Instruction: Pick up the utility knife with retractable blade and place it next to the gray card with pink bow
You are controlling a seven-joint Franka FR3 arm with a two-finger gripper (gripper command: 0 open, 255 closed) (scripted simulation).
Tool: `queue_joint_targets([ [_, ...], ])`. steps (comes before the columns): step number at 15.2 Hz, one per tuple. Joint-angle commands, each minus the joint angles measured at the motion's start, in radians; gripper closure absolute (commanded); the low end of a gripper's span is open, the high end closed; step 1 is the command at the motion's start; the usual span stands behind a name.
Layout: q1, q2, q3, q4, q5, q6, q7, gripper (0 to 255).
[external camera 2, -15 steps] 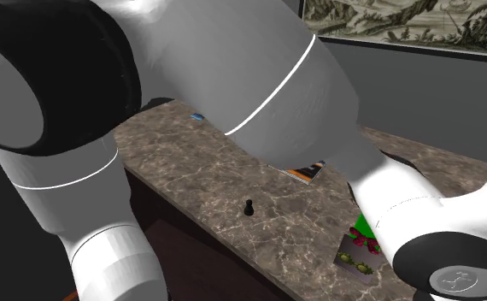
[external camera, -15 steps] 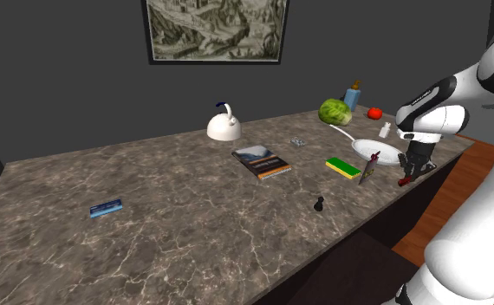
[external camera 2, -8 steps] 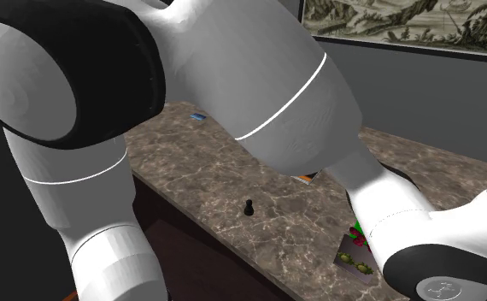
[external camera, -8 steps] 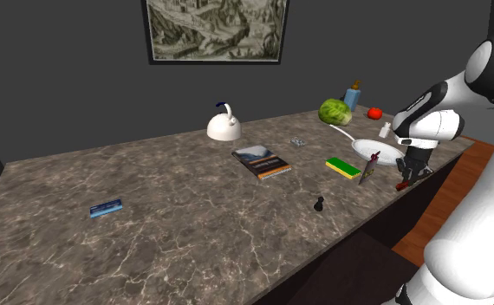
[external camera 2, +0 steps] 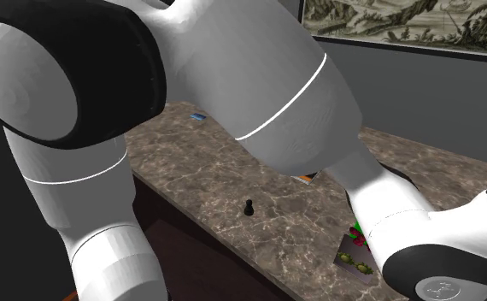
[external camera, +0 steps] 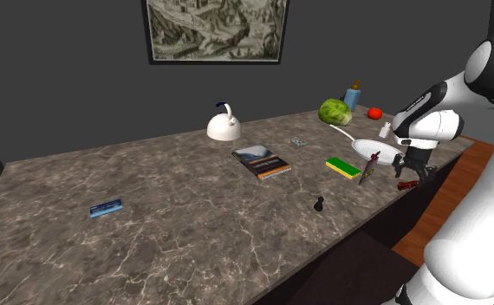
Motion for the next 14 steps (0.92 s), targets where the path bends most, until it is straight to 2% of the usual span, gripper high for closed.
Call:
queue_joint_targets([
  [1, 0.0, 0.0, 0.0, 0.0, 0.0, 0.0, 0.0, 0],
  [2, 0.0, 0.0, 0.0, -0.001, 0.0, 0.0, 0.0, 0],
  [6, 0.023, -0.103, -0.003, 0.057, -0.087, -0.133, 0.065, 0],
  [14, 0.022, -0.103, -0.001, 0.057, -0.087, -0.133, 0.065, 0],
])
